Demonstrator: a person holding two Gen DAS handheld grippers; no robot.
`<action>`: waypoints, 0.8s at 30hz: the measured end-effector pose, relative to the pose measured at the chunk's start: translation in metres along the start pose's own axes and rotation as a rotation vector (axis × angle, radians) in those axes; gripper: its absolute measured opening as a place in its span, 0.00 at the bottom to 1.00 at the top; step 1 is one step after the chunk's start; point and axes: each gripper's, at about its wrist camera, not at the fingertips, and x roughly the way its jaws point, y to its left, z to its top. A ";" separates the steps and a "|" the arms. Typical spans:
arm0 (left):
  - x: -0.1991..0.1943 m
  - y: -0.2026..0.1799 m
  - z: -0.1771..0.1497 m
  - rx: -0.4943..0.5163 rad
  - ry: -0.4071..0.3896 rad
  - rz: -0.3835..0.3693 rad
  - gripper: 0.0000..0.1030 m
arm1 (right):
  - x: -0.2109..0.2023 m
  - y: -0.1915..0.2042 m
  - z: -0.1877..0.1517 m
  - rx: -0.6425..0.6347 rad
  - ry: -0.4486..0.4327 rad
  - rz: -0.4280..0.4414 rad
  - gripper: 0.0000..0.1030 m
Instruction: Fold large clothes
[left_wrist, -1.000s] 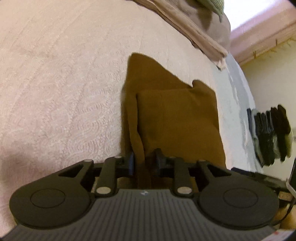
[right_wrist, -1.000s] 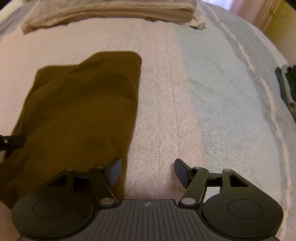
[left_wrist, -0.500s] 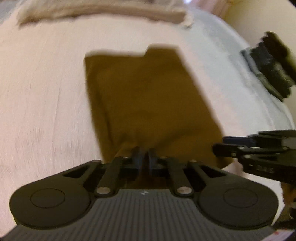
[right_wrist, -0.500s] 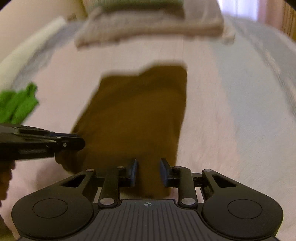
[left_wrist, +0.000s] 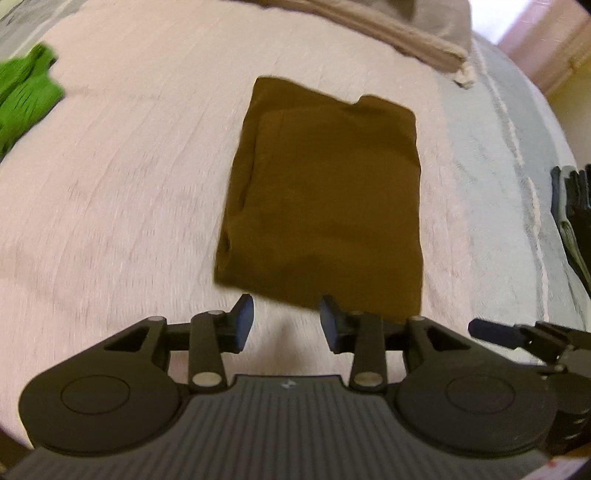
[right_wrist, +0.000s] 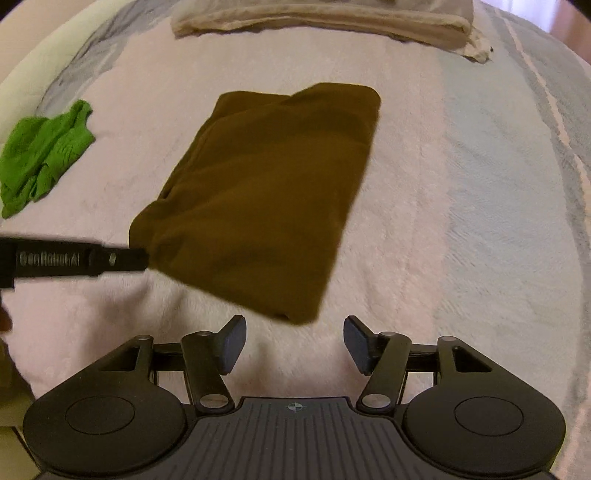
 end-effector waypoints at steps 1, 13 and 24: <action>-0.006 -0.004 -0.004 -0.005 0.003 0.014 0.33 | -0.005 -0.001 0.000 0.000 0.005 0.007 0.54; -0.040 -0.038 -0.015 -0.019 -0.027 0.050 0.45 | -0.045 -0.012 0.006 -0.034 0.008 0.072 0.55; 0.012 0.032 -0.046 -0.476 -0.115 -0.207 0.65 | -0.022 -0.047 0.003 0.038 0.036 0.070 0.55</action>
